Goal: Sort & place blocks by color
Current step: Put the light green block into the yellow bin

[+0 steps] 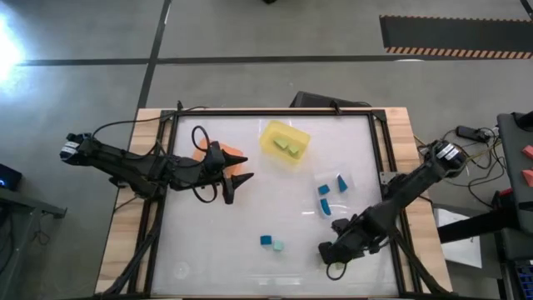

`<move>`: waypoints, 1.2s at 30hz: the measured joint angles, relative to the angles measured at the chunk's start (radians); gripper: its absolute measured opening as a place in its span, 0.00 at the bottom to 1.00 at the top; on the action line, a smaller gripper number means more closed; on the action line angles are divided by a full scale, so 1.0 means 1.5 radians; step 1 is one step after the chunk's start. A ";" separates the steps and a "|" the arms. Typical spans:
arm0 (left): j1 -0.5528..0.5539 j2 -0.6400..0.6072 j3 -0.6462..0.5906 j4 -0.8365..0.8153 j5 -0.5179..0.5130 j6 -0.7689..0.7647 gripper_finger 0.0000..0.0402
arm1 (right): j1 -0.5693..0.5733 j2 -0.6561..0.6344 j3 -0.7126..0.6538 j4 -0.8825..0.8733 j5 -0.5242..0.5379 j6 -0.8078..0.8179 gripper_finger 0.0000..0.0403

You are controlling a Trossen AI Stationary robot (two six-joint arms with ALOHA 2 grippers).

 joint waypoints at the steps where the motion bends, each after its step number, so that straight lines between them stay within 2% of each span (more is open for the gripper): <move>1: 0.000 0.000 0.000 0.000 0.000 0.000 0.61 | 0.000 -0.014 0.002 0.000 0.004 -0.002 0.30; 4: 0.000 0.000 0.000 0.000 0.000 0.000 0.61 | -0.001 -0.057 0.019 -0.001 0.052 -0.021 0.30; 7: 0.000 0.000 0.004 0.000 0.000 0.001 0.61 | -0.008 -0.096 0.041 0.000 0.133 -0.048 0.30; 13: 0.015 0.000 0.006 0.002 0.000 0.001 0.61 | -0.094 -0.142 0.065 -0.003 0.262 -0.159 0.30; 20: 0.031 0.000 0.007 0.011 0.000 -0.005 0.61 | -0.270 -0.146 0.097 0.006 0.257 -0.393 0.30; 27: 0.038 0.000 0.009 0.061 -0.001 -0.005 0.61 | -0.467 -0.146 0.140 0.006 0.206 -0.628 0.30; 36: 0.039 0.000 0.009 0.129 -0.034 -0.006 0.61 | -0.677 -0.110 0.168 0.005 0.156 -0.832 0.30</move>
